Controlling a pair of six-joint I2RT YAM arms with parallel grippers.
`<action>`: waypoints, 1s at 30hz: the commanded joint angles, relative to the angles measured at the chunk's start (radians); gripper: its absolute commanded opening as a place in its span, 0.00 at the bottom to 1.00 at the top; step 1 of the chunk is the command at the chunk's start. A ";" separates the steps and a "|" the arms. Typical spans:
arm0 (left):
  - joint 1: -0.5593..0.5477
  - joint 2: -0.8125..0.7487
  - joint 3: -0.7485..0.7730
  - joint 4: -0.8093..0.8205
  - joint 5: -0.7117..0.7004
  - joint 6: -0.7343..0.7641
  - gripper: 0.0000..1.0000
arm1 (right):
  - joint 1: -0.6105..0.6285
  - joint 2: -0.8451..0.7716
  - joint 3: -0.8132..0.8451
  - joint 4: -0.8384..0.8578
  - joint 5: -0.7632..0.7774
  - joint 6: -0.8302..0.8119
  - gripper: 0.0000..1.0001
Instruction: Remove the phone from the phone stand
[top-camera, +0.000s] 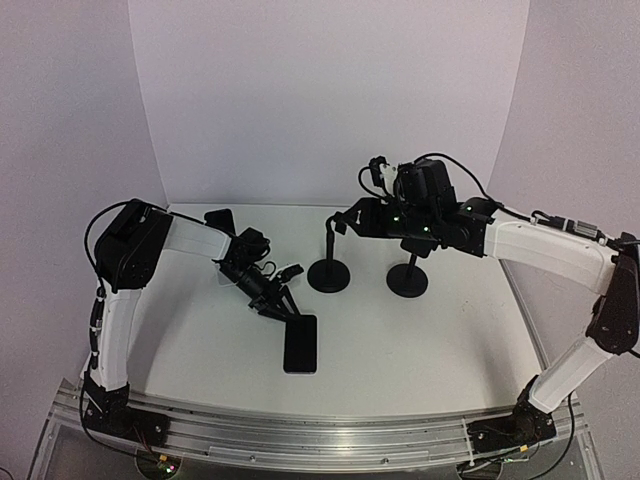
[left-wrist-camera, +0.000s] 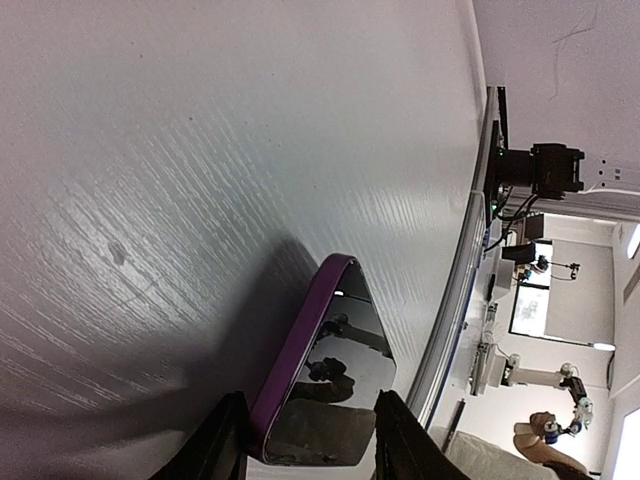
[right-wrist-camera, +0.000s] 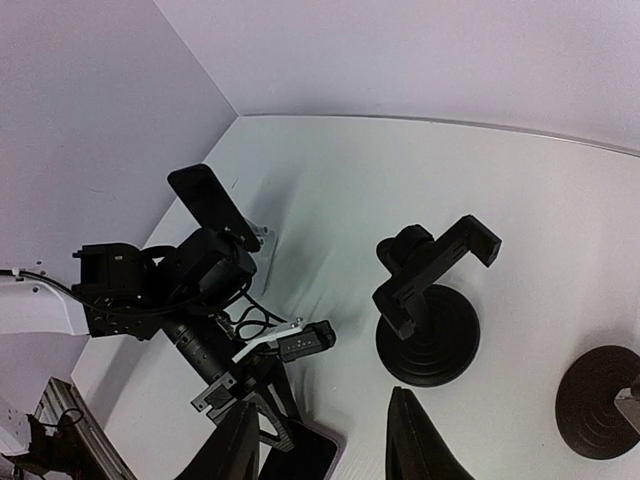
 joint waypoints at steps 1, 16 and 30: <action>-0.001 -0.015 0.053 -0.024 -0.041 0.008 0.43 | 0.005 -0.005 0.025 0.004 -0.010 -0.003 0.38; -0.010 -0.009 0.071 -0.019 -0.033 0.015 0.44 | 0.006 -0.002 0.032 0.004 -0.004 -0.008 0.39; -0.010 -0.008 0.071 -0.026 -0.049 0.020 0.44 | 0.005 -0.005 0.026 -0.010 0.016 0.005 0.40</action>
